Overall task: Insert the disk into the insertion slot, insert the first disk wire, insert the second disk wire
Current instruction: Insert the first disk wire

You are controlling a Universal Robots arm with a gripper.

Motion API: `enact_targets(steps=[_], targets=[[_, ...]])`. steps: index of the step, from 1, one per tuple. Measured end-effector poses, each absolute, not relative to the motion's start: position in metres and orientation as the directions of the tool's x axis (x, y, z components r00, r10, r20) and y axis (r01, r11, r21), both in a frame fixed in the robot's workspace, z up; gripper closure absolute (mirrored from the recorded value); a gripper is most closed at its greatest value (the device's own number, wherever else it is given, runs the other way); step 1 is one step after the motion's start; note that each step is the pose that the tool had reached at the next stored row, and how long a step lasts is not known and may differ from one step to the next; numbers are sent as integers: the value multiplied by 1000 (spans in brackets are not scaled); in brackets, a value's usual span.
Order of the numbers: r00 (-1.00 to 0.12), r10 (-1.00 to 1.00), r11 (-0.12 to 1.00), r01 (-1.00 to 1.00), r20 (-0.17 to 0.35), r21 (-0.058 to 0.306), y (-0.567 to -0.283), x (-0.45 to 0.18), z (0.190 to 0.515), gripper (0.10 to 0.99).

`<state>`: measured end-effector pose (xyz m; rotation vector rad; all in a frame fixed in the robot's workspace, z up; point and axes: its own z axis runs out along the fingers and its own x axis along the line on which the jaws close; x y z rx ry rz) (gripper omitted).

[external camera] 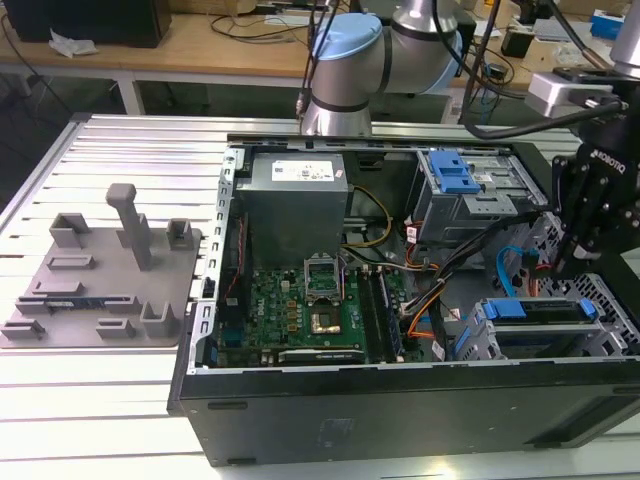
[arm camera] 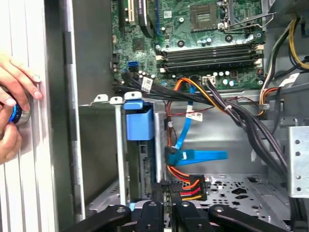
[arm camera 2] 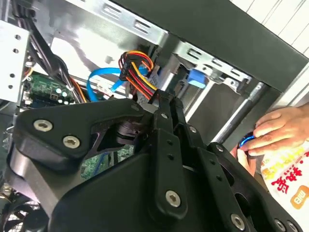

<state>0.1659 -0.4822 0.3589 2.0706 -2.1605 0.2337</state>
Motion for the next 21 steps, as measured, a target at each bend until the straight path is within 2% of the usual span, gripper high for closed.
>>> enact_targets(steps=[7, 9, 12, 13, 19, 21], targets=[[-43, -980, 41, -999, 192, -15, -487, 165, 359, 922], [-43, -986, 41, -999, 159, -12, -488, 165, 359, 922], [-42, -996, 42, -999, 73, -8, -493, 165, 359, 922], [-42, -997, 42, -999, 63, -8, -494, 165, 359, 922], [-42, -997, 42, -999, 62, -7, -494, 165, 359, 922], [-41, -997, 42, -999, 63, 4, -494, 167, 359, 922]])
